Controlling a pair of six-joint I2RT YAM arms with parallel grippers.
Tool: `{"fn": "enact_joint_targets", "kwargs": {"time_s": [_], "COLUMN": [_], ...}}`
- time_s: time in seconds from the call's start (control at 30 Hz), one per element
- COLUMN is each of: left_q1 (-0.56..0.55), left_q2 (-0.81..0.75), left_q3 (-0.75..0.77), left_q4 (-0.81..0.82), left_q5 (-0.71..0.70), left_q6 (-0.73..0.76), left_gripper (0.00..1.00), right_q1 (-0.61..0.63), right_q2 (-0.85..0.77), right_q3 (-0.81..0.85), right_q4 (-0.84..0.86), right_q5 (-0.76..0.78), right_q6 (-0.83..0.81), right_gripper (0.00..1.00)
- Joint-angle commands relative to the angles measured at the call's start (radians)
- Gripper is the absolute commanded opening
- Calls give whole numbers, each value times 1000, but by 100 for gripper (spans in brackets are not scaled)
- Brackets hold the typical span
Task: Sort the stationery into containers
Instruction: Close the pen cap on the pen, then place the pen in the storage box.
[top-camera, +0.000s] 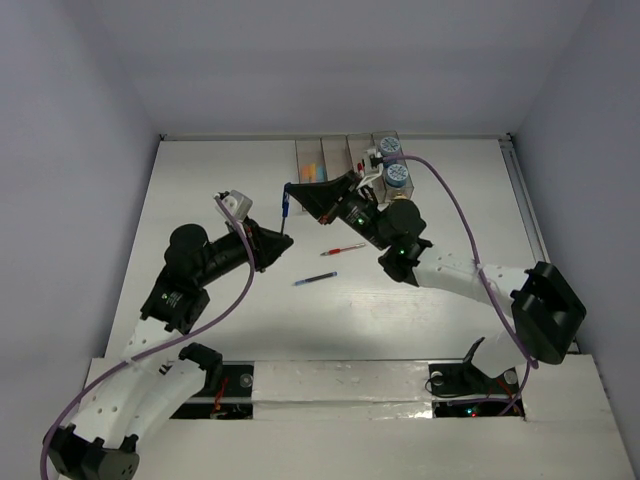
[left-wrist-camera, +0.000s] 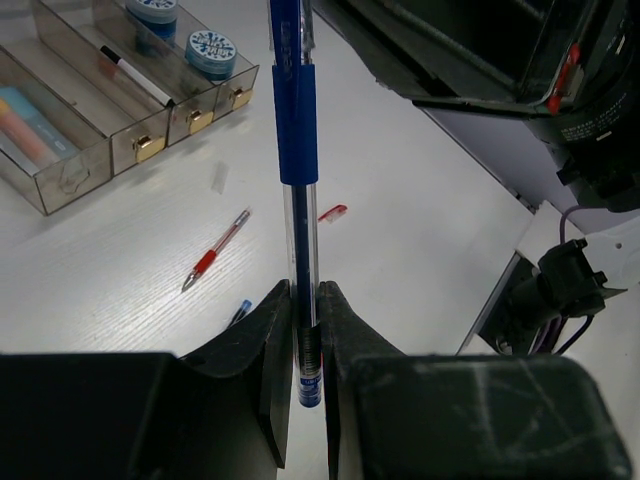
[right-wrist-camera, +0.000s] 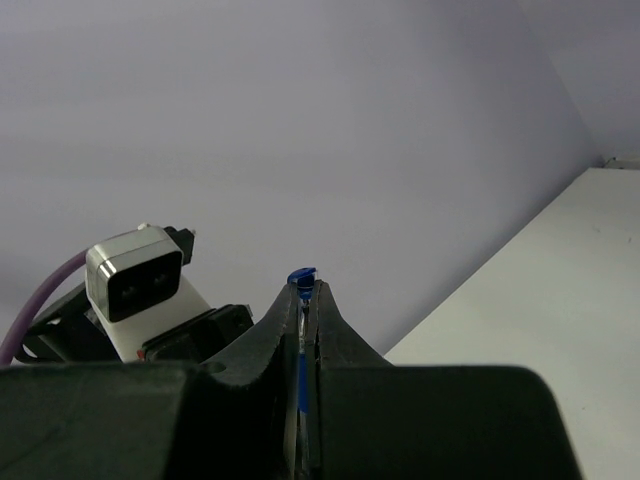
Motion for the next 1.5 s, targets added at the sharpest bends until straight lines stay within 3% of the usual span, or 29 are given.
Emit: {"fn": "enact_joint_targets", "kwargs": {"time_s": [0.0,0.37,0.7,1.27,1.47], "left_q1": [4,4,4,4,-6], "left_q2": [-18,-27,-12,70,79], "left_q3": [-2,1,65,211,127], "left_q4": [46,52,90,122,161], "left_q5": [-2,-18,-38,-77,-19], "left_q6": [-3,-7,-29,-32,-92], "left_gripper": [0,0,0,0,0], "right_q1": [17,26,75,141,112], "right_q2": [13,-23,9,33,-86], "right_q3": [-24,-102,-192,-317,-251], "right_q4": [49,-18,52,117,-27], "right_q5": [-16,-116,-187,-173,-112], "right_q6": [3,6,76,118,24], "right_gripper": [0,0,0,0,0]}}
